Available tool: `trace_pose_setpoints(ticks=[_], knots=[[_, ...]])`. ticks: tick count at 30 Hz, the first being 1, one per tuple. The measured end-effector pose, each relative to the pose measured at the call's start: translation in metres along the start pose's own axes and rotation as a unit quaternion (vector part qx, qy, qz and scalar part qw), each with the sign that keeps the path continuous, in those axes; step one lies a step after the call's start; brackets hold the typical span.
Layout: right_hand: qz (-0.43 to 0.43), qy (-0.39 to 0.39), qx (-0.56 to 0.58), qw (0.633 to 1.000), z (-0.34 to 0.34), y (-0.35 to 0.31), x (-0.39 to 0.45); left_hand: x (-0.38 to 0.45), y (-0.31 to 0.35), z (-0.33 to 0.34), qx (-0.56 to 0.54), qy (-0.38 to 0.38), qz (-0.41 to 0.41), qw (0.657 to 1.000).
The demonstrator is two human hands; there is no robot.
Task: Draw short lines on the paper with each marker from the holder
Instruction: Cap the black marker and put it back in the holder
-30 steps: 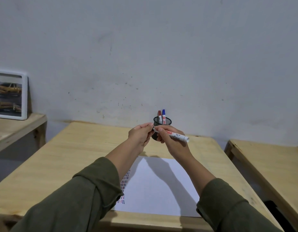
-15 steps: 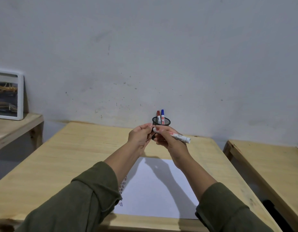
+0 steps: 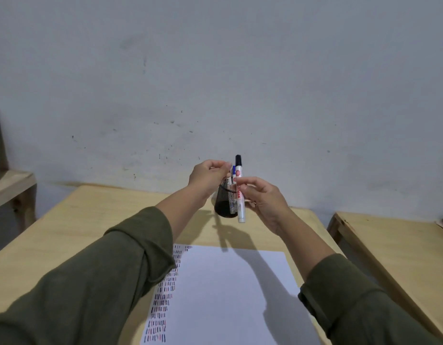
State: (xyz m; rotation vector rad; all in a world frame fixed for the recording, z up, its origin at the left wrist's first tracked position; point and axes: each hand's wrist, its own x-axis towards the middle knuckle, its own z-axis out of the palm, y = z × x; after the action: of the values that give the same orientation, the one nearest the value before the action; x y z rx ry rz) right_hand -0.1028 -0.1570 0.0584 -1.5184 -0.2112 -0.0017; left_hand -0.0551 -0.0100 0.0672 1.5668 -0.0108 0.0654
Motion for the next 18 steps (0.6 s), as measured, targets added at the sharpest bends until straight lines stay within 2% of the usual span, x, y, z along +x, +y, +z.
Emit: trace_pose_setpoints(ticks=[4,7,12,18], knots=[[-0.036,0.078,-0.04,0.995,-0.016,-0.005,0.04,0.022,-0.006,0.006,0.132,0.018,0.017,0.991],[-0.06,0.119,-0.121,0.984,-0.025,-0.007,0.073,0.039,-0.015,0.011,0.201,0.003,0.017,0.979],[-0.091,0.131,-0.229,0.96,-0.032,0.006,0.113,0.059,-0.032,0.02,0.231,-0.007,0.003,0.973],[-0.096,0.12,-0.297,0.942,-0.037,0.031,0.127,0.071,-0.054,0.023,0.269,-0.018,0.011,0.963]])
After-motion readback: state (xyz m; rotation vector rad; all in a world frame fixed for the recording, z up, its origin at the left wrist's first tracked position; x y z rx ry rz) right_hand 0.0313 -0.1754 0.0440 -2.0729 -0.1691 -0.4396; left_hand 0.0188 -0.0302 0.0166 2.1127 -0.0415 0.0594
